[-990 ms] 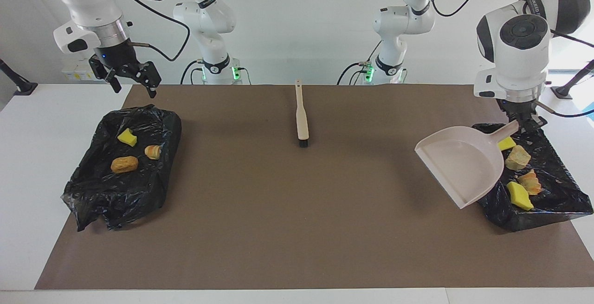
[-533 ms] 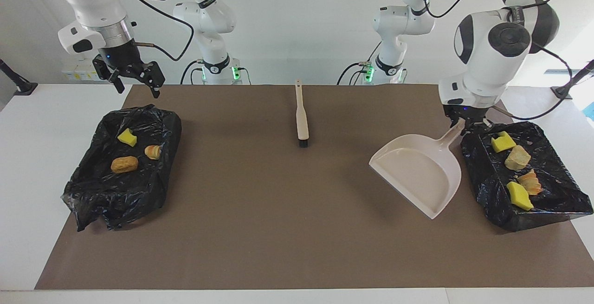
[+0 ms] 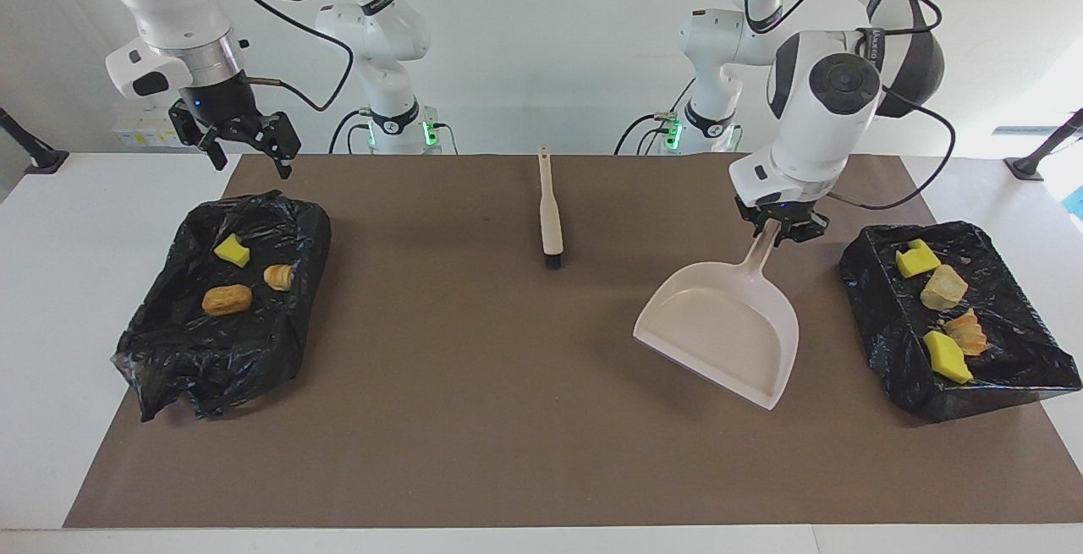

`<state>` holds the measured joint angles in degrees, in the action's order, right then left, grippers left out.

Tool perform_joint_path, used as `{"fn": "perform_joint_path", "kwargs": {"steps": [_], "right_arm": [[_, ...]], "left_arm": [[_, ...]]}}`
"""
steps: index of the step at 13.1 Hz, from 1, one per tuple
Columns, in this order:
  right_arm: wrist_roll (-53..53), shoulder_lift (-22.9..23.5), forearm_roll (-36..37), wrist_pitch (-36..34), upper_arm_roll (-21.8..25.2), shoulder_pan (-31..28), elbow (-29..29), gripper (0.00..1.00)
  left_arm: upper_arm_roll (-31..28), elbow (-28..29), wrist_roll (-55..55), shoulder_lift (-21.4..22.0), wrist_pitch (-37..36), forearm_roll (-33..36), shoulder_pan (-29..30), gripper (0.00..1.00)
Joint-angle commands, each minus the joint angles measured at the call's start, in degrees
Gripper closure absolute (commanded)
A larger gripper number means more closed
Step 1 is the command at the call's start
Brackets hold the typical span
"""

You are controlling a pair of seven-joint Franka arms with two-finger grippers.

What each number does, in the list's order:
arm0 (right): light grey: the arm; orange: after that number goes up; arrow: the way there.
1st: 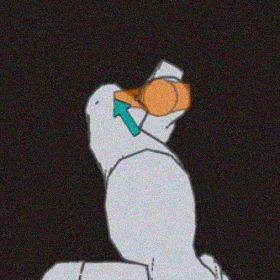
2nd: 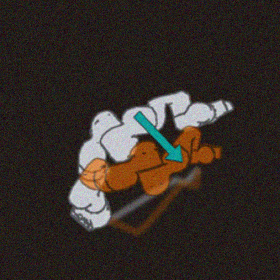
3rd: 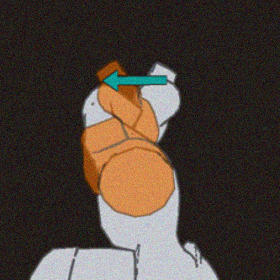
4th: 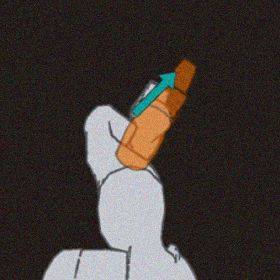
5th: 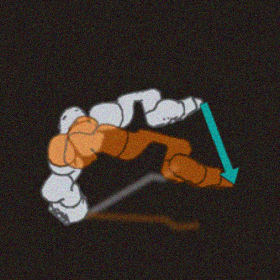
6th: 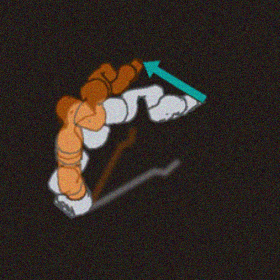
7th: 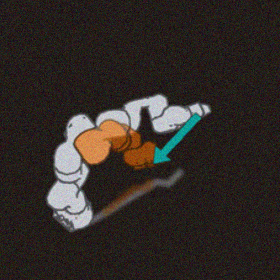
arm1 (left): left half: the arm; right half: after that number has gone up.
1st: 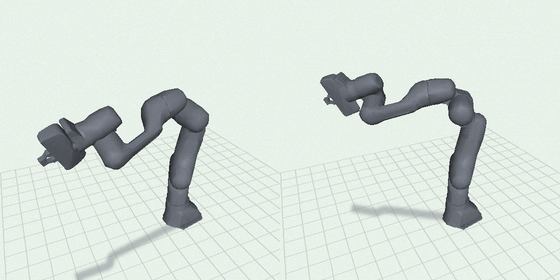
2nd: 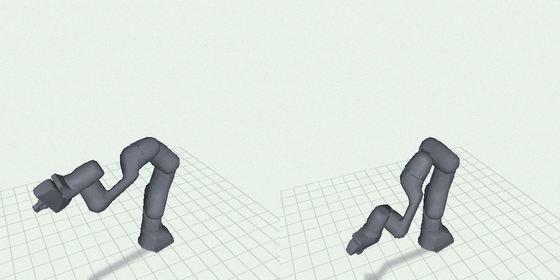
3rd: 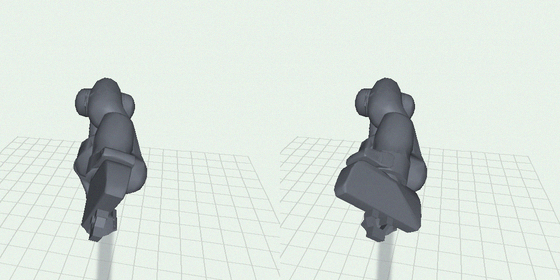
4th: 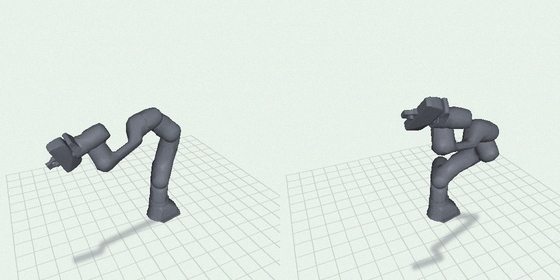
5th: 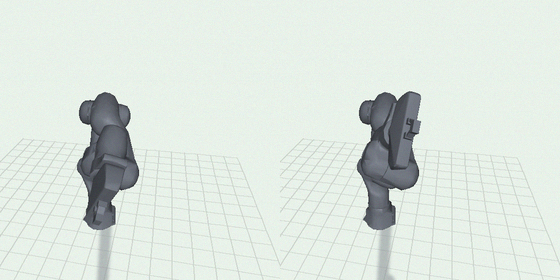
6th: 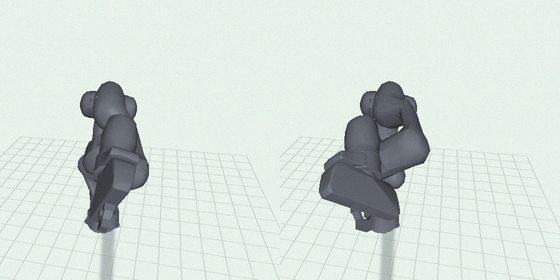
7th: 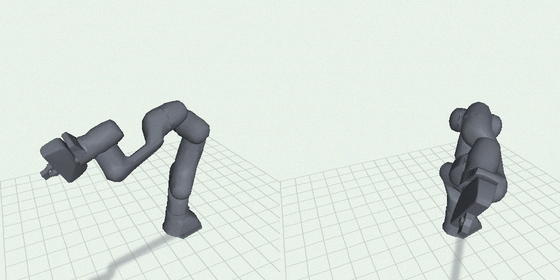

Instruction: Sweep and dump trash in bin

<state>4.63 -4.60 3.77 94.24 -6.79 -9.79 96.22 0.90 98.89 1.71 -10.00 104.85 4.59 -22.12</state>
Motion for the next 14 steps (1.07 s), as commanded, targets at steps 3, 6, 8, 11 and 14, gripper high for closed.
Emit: {"fn": "perform_joint_path", "kwargs": {"steps": [3,6,8,11,14], "right_arm": [[-0.94,0.38,0.19,-0.9,0.55,0.47,-0.34,0.0],[-0.94,0.47,0.8,-0.9,2.56,3.7,-0.34,0.0],[-0.94,0.47,0.8,-0.9,7.91,9.5,-0.34,0.0],[-1.02,0.39,0.36,-0.9,9.43,10.14,-0.42,0.0],[-1.11,0.12,-0.34,-0.9,8.64,10.4,-0.51,0.0]], "left_arm": [[-1.16,-3.6,-13.38,-6.06,6.31,-10.99,-6.0,1.0],[-1.25,-6.51,-15.77,-10.39,5.81,-12.68,-9.87,1.0],[-1.16,-6.78,-15.86,-10.48,4.84,-12.77,-10.05,1.0],[-1.16,-6.25,-15.95,-11.26,4.4,-12.68,-13.39,1.0],[-1.16,-6.6,-19.17,-15.03,3.17,-12.85,-16.02,1.0]]}}
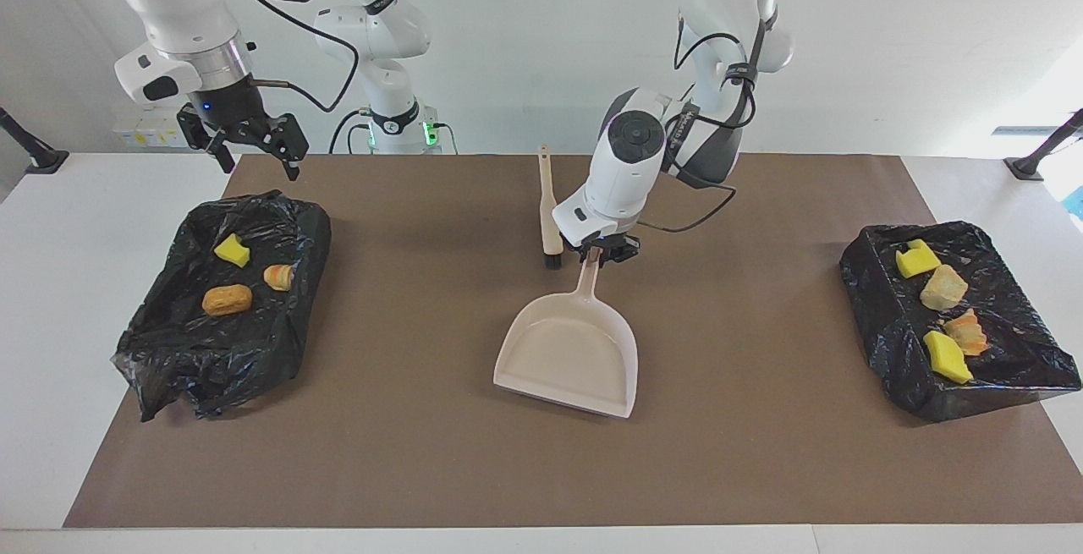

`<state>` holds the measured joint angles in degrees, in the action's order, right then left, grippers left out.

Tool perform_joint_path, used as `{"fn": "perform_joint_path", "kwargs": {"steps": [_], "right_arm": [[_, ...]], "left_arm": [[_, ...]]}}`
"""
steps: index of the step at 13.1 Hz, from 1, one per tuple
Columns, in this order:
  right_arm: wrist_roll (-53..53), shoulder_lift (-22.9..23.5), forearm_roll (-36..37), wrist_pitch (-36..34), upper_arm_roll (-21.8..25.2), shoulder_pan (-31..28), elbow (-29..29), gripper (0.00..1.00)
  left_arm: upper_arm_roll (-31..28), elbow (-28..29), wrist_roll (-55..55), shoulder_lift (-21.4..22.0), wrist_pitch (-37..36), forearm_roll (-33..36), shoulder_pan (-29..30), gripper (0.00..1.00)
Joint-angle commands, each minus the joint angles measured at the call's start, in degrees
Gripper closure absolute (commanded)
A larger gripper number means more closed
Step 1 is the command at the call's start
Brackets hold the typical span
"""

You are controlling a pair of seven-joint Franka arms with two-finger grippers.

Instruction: Sweep and dump trash in bin

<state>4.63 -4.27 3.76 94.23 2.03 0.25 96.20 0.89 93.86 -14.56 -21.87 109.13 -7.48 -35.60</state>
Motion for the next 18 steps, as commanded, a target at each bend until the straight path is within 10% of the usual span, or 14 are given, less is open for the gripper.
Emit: {"fn": "perform_joint_path", "kwargs": {"steps": [1,3,5,18], "right_arm": [[-1.2,-0.22,-0.33,-0.89,-0.27,0.36,-0.48,0.0],[-1.11,-0.22,-0.33,-0.89,-0.18,0.1,-0.48,0.0],[-1.11,-0.22,-0.33,-0.89,-0.18,0.01,-0.49,0.0],[-1.11,-0.57,-3.83,-3.0,-0.01,-0.33,-0.31,0.0]], "left_arm": [[-1.07,-1.57,-7.55,-3.27,-1.2,-0.78,-2.8,1.0],[-1.16,-1.57,-9.17,-2.75,-1.47,-0.7,-2.63,1.0],[-1.24,-1.4,-9.43,-1.43,0.72,-1.74,-0.54,0.0],[-8.8,-1.75,-6.21,6.48,-0.76,-0.18,14.84,0.0]]}}
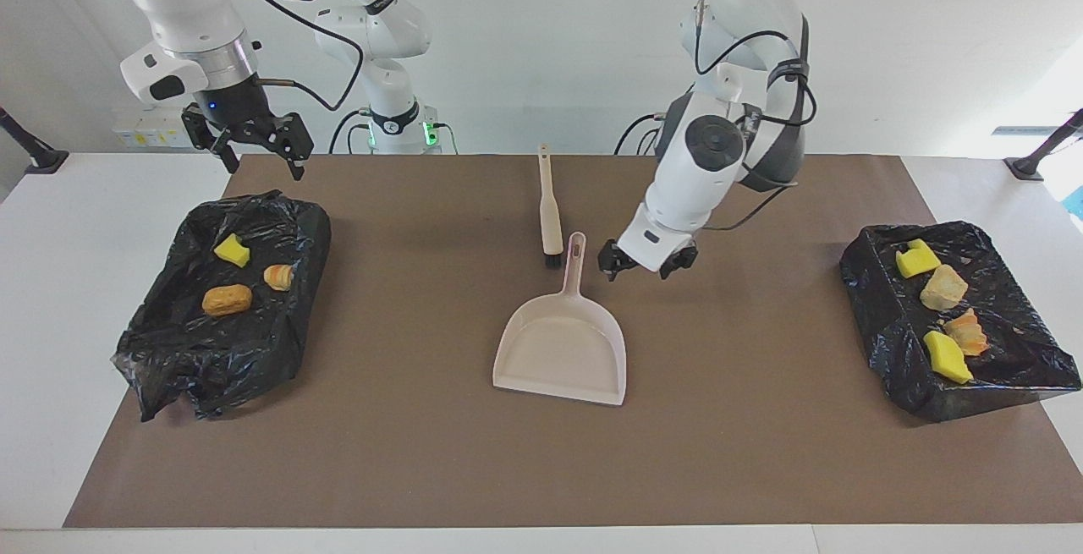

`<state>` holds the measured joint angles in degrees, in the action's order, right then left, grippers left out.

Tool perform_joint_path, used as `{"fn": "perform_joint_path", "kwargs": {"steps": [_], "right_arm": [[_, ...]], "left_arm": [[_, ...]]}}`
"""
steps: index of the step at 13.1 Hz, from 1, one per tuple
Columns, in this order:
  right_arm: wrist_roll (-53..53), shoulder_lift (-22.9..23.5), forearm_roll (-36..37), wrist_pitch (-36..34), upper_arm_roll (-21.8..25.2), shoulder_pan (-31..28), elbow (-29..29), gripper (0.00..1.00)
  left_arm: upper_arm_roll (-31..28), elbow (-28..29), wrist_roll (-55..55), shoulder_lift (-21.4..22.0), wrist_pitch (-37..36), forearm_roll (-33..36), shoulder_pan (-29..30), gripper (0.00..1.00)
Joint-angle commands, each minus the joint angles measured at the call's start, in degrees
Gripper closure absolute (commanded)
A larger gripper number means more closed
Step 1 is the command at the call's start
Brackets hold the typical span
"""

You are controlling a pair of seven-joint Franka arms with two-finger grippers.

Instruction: Sweep and dump trash in bin

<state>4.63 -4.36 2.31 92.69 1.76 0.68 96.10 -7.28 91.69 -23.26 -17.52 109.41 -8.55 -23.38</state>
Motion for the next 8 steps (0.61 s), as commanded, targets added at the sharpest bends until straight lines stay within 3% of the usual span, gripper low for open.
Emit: {"fn": "perform_joint_path", "kwargs": {"steps": [1,4,8], "right_arm": [[-1.46,-0.48,-3.7,-1.45,0.78,-0.94,-0.22,0.0],[-1.55,-0.48,-3.27,-1.45,0.61,-0.94,-0.22,0.0],[-1.29,-0.48,-3.8,-1.19,0.17,-0.32,-0.39,0.0]], "left_arm": [[-0.63,0.24,5.21,3.27,-1.74,1.94,4.64,0.0],[-0.8,0.5,15.14,7.48,-5.96,3.63,10.71,0.0],[-1.07,0.94,28.4,11.19,-11.93,4.15,12.75,0.0]]}}
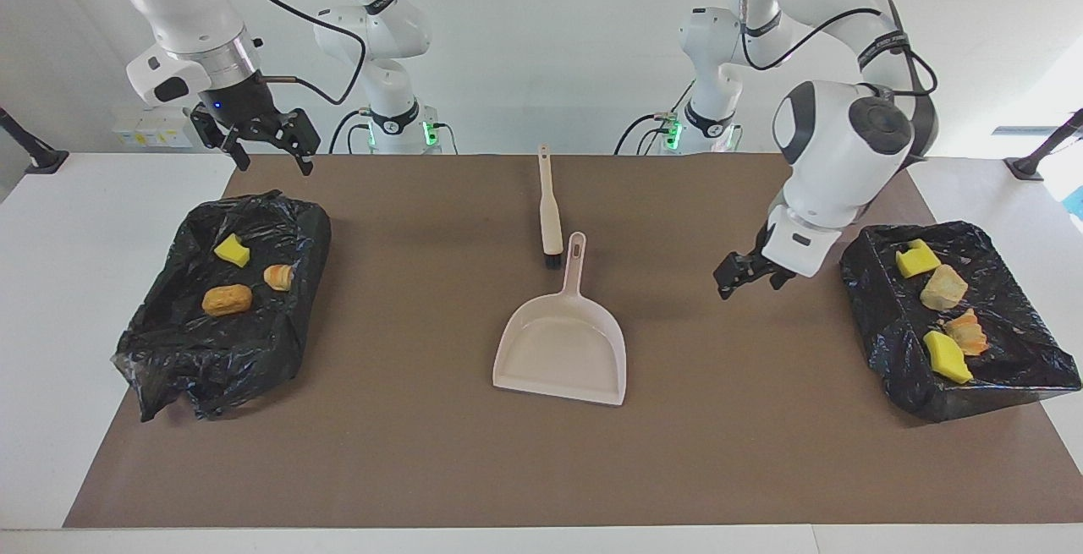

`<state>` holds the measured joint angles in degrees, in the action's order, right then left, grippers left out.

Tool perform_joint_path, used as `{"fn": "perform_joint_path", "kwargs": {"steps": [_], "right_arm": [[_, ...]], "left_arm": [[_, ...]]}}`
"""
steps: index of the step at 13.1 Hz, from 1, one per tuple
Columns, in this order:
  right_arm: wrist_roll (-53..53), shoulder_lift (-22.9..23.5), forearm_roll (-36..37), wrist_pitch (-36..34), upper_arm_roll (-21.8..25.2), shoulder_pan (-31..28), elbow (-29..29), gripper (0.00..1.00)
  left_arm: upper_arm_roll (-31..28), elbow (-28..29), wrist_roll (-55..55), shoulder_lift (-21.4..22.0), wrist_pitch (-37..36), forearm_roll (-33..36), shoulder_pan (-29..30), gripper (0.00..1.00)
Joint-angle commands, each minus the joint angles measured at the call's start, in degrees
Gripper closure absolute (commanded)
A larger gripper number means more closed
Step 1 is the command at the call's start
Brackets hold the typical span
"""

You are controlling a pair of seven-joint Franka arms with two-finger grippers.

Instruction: Sweep and dump trash in bin

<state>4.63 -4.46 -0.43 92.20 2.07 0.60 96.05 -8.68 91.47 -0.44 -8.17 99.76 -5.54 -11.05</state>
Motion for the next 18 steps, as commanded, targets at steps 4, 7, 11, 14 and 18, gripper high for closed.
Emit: {"fn": "perform_joint_path", "kwargs": {"steps": [4,7,11,14,18], "right_arm": [[-1.2,-0.37,-1.06,-0.79,-0.14,-0.42,-0.34,0.0],[-1.2,-0.37,-0.97,-0.79,-0.05,-0.42,-0.25,0.0],[-1.2,-0.37,-0.97,-0.79,-0.05,-0.42,-0.25,0.0],[-1.2,-0.37,-1.06,-0.79,-0.14,-0.42,-0.25,0.0],[-1.2,-0.37,-1.06,-0.79,-0.05,-0.42,-0.34,0.0]], "left_arm": [[0.33,-0.15,7.12,2.37,-3.26,3.87,1.03,0.0],[0.33,-0.51,6.68,2.37,-3.88,3.87,0.15,0.0],[2.33,-0.5,6.68,2.81,-4.84,4.05,2.94,0.0],[5.42,-2.25,6.51,2.9,-7.12,4.22,4.54,0.0],[6.57,-0.79,5.01,8.94,-11.94,4.14,4.54,0.0]]}}
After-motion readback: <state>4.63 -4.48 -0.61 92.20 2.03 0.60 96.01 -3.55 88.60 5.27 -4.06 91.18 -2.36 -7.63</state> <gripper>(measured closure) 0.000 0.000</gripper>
